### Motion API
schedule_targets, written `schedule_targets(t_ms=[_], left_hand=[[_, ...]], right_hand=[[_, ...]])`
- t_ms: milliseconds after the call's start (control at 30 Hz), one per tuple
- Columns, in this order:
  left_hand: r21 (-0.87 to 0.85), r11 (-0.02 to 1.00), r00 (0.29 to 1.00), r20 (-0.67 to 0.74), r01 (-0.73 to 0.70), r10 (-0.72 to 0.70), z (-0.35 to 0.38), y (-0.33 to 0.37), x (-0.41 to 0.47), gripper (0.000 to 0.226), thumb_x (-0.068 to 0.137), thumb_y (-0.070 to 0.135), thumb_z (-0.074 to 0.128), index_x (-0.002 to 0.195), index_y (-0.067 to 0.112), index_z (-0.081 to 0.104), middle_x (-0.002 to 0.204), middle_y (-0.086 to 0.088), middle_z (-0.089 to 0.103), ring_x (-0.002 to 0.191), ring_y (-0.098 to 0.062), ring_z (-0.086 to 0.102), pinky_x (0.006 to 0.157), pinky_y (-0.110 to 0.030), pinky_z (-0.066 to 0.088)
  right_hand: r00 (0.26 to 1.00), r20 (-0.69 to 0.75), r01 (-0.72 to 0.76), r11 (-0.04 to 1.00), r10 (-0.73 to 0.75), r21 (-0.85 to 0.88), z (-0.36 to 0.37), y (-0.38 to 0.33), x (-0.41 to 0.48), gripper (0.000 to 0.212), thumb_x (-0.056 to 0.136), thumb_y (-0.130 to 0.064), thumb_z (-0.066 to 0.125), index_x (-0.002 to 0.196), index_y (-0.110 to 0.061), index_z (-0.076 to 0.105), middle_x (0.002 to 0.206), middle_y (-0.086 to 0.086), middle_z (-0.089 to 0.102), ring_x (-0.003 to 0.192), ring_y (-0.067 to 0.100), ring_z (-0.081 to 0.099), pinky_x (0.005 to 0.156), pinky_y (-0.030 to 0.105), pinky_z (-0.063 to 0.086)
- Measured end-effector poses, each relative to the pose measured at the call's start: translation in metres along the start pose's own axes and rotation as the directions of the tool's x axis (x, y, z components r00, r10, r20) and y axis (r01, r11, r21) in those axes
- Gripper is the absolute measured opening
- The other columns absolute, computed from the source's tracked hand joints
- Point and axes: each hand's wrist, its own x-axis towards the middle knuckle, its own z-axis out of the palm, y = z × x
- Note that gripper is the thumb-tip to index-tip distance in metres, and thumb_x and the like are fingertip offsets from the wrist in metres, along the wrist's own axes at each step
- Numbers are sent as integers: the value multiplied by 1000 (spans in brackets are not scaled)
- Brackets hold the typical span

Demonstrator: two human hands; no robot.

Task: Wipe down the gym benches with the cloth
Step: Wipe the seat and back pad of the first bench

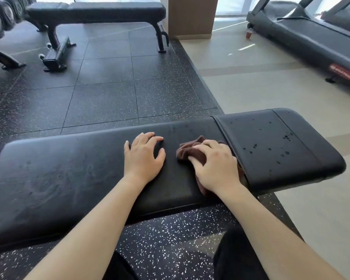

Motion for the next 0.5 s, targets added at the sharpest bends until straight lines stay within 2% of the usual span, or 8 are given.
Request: schedule_targets(t_ms=[67, 200, 300, 400, 500], left_hand=[[-6, 1000, 1000, 7, -7, 7, 0, -1, 0, 34, 87, 35, 51, 121, 31, 55, 139, 6, 46, 136, -16, 29, 112, -52, 10], [-22, 999, 999, 36, -30, 31, -3, -3, 0, 36, 86, 35, 51, 121, 30, 55, 140, 6, 45, 136, -17, 28, 112, -52, 9], [-21, 999, 998, 45, -37, 38, -4, -5, 1, 35, 86, 35, 52, 121, 31, 55, 140, 6, 45, 137, -16, 27, 112, -52, 9], [-33, 999, 1000, -5, -22, 22, -1, -3, 3, 32, 83, 36, 54, 114, 32, 58, 134, 7, 49, 131, -15, 34, 110, -52, 12], [-37, 999, 999, -26, -20, 19, -3, -1, 6, 29, 83, 35, 54, 111, 31, 59, 130, 7, 51, 127, -16, 38, 110, -51, 16]], right_hand=[[998, -37, -45, 999, 45, -4, 2, -1, 1, 29, 83, -48, 58, 107, -33, 65, 122, -9, 56, 113, 26, 47, 86, 45, 44], [990, -7, -144, 990, 144, 7, 8, -12, 45, 32, 85, -48, 56, 112, -33, 63, 128, -7, 53, 117, 28, 44, 94, 44, 40], [986, 10, -166, 986, 166, -8, 9, -16, 69, 31, 86, -48, 55, 113, -34, 63, 128, -6, 54, 118, 29, 46, 97, 44, 40], [992, 45, -115, 993, 114, 5, 6, -11, 58, 35, 86, -49, 56, 116, -34, 62, 130, -5, 53, 119, 29, 47, 101, 45, 39], [999, 16, -42, 998, 41, 52, -3, -3, 11, 33, 83, -49, 59, 112, -34, 64, 126, -8, 56, 114, 27, 49, 97, 47, 41]])
